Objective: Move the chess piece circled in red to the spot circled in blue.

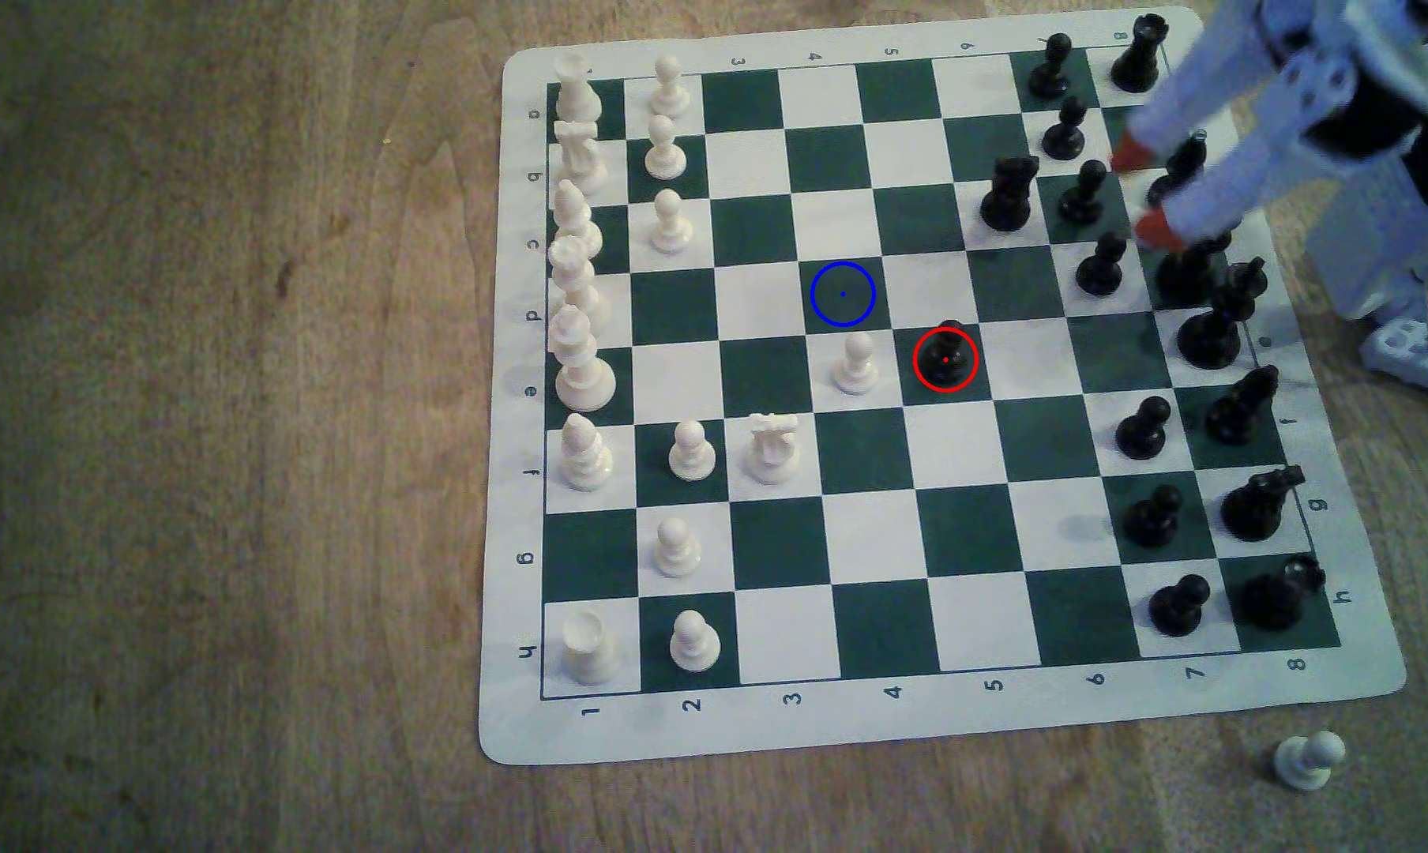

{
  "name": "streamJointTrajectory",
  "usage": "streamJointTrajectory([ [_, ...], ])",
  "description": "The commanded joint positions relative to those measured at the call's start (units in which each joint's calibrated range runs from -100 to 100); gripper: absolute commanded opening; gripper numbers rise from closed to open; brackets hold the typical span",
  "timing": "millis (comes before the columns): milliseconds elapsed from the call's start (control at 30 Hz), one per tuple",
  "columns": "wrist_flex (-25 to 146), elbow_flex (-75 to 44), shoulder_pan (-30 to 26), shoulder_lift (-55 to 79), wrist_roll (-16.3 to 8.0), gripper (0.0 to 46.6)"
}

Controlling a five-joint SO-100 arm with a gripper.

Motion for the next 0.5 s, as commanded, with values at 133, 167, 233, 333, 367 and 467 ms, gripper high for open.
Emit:
streamJointTrajectory([
  [133,-5.4,1.9,-4.9,10.9,-2.3,11.9],
  [167,-6.8,2.8,-4.9,11.5,-2.4,12.0],
  [233,-9.5,4.0,-5.0,13.0,-2.6,11.8],
  [333,-14.3,5.2,-4.4,16.3,-2.8,11.7],
  [367,-15.4,5.3,-4.0,17.2,-2.7,11.7],
  [467,-18.8,5.4,-2.3,21.0,-2.3,11.3],
])
